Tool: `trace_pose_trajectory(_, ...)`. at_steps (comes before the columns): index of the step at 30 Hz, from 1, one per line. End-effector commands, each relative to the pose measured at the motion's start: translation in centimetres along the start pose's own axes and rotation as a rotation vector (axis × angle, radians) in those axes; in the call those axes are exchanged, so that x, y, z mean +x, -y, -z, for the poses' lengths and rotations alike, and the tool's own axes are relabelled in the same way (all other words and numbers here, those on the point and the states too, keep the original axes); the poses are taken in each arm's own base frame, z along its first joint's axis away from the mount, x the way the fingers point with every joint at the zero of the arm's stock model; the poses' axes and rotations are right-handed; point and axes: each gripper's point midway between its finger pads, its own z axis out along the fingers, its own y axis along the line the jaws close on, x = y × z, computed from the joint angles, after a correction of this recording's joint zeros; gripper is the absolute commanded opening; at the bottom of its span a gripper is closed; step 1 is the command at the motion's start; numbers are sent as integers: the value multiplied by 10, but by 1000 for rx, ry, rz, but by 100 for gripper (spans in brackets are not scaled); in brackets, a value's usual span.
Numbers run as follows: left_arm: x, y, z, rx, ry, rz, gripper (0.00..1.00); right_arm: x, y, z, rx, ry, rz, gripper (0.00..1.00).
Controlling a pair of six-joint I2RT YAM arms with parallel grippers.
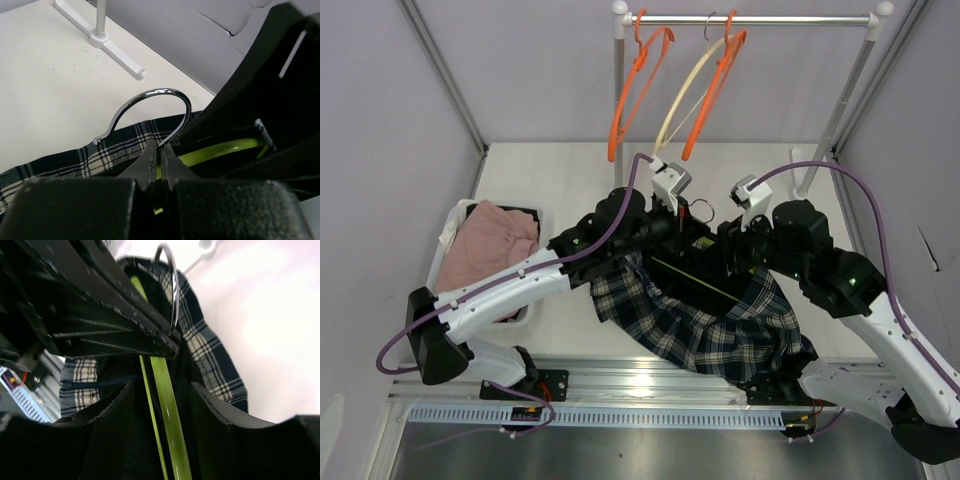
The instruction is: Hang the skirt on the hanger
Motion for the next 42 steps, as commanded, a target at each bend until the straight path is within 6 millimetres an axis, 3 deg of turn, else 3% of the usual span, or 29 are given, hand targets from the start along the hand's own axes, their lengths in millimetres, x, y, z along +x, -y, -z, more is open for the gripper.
trace_pose_trajectory(1,-53,28,20,102,153,18,0,8,-7,-1,-48,-31,30,53)
trace_pose_trajectory(5,-57,30,20,107,160,20,0,13,-8,-3,-51,-48,25,49)
trace_pose_trajectory(8,-57,29,20,105,159,22,0,11,-4,-2,-26,-36,8,32)
trace_pose_trajectory(9,-57,29,19,102,159,21,0,9,-4,-1,-20,-28,2,16)
trace_pose_trajectory(13,-62,28,21,96,171,21,0,4,0,7,10,-4,-36,0)
trace_pose_trajectory(15,-70,29,22,95,186,12,1,-1,-1,12,18,11,-50,0)
trace_pose_trajectory(16,-73,29,22,91,194,10,6,-2,0,14,24,13,-57,0)
trace_pose_trajectory(18,-78,26,23,60,196,8,19,-8,3,20,48,27,-73,0)
trace_pose_trajectory(19,-81,24,24,50,202,5,35,-8,4,23,55,22,-77,0)
trace_pose_trajectory(23,-105,18,31,-4,251,-8,55,-15,13,36,116,46,-94,0)
trace_pose_trajectory(30,-141,-1,49,-124,331,5,62,-16,43,47,308,9,-124,0)
trace_pose_trajectory(34,-163,-1,77,-146,391,2,63,-29,63,58,409,34,-164,0)
trace_pose_trajectory(40,-165,2,110,-157,395,-21,63,-71,98,79,534,156,-169,0)
trace_pose_trajectory(41,-158,-1,112,-167,372,-23,63,-76,110,80,563,157,-160,0)
trace_pose_trajectory(42,-161,2,124,-163,385,-28,63,-93,113,85,565,211,-153,0)
